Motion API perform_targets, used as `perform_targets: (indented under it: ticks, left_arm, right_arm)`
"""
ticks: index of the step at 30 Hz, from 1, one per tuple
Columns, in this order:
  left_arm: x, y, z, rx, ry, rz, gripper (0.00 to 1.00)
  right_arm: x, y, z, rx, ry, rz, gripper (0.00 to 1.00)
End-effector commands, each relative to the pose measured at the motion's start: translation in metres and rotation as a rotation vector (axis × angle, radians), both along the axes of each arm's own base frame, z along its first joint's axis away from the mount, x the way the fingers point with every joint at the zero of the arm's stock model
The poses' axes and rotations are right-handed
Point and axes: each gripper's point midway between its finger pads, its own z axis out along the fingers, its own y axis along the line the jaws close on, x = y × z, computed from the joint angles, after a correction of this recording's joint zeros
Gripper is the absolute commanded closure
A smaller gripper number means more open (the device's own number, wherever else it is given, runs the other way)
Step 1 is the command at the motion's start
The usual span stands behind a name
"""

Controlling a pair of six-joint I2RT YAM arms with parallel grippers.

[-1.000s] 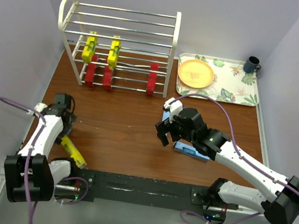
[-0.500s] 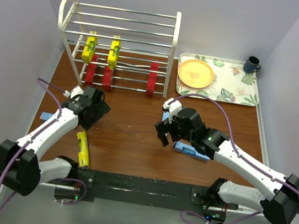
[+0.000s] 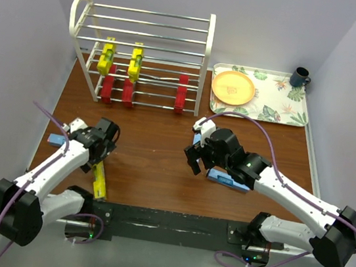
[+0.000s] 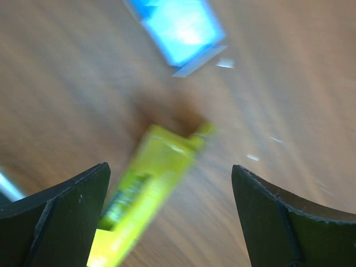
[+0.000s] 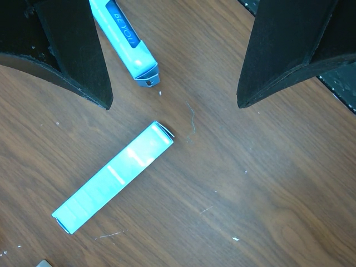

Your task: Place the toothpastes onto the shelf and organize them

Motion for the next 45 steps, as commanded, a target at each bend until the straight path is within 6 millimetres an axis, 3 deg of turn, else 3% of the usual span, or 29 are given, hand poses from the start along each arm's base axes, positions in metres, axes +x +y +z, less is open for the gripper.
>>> perform_targets:
  ticks: [1, 2, 4, 10, 13, 16, 18, 20, 21, 23, 24, 26, 28, 33, 38, 45]
  left_arm:
    - [-0.015, 0.034, -0.009, 0.088, 0.015, 0.115, 0.05]
    - [-0.019, 0.034, -0.016, 0.063, 0.036, 0.108, 0.05]
    - [-0.007, 0.035, -0.021, 0.031, 0.026, 0.050, 0.06]
    - [0.031, -0.006, -0.025, -0.102, 0.007, -0.217, 0.09]
    - [0.049, -0.032, -0.013, -0.146, -0.035, -0.335, 0.13]
    - [0.069, -0.072, 0.006, -0.209, -0.093, -0.466, 0.16]
    - [0.075, -0.111, 0.010, -0.264, -0.111, -0.590, 0.16]
    - [0.088, -0.150, 0.028, -0.325, -0.176, -0.705, 0.16]
    - [0.083, -0.176, 0.026, -0.341, -0.163, -0.790, 0.16]
    - [0.088, -0.211, 0.040, -0.381, -0.204, -0.886, 0.16]
    - [0.079, -0.231, 0.034, -0.408, -0.170, -0.949, 0.16]
    - [0.077, -0.248, 0.040, -0.432, -0.176, -0.996, 0.16]
    - [0.075, -0.246, 0.042, -0.423, -0.178, -0.972, 0.16]
    - [0.081, -0.187, 0.053, -0.189, -0.188, -0.790, 0.14]
    - [0.072, -0.127, 0.047, -0.007, -0.078, -0.733, 0.09]
    - [0.048, -0.067, 0.034, -0.002, -0.022, -0.693, 0.05]
  right_arm:
    - [0.002, 0.001, 0.010, 0.023, -0.030, 0.005, 0.01]
    - [0.001, 0.001, 0.011, 0.025, -0.031, 0.007, 0.01]
    - [0.001, 0.001, 0.011, 0.025, -0.031, 0.003, 0.01]
    - [0.002, 0.001, 0.012, 0.022, -0.036, 0.001, 0.01]
    - [0.002, 0.000, 0.014, 0.024, -0.038, 0.000, 0.02]
    - [0.004, -0.002, 0.014, 0.016, -0.043, -0.011, 0.01]
    - [0.005, -0.002, 0.015, 0.015, -0.048, -0.015, 0.01]
    - [0.005, -0.003, 0.017, 0.015, -0.048, -0.019, 0.01]
    - [0.005, -0.002, 0.017, 0.017, -0.047, -0.019, 0.01]
    - [0.004, -0.001, 0.018, 0.023, -0.045, -0.013, 0.01]
    - [0.003, -0.001, 0.019, 0.025, -0.042, -0.011, 0.01]
    - [0.001, -0.001, 0.019, 0.032, -0.040, -0.008, 0.01]
    - [0.000, -0.002, 0.021, 0.043, -0.044, -0.007, 0.01]
    - [-0.003, -0.001, 0.021, 0.048, -0.032, -0.001, 0.01]
    - [-0.004, 0.001, 0.018, 0.042, -0.015, 0.010, 0.01]
    - [-0.005, 0.004, 0.015, 0.038, -0.001, 0.021, 0.01]
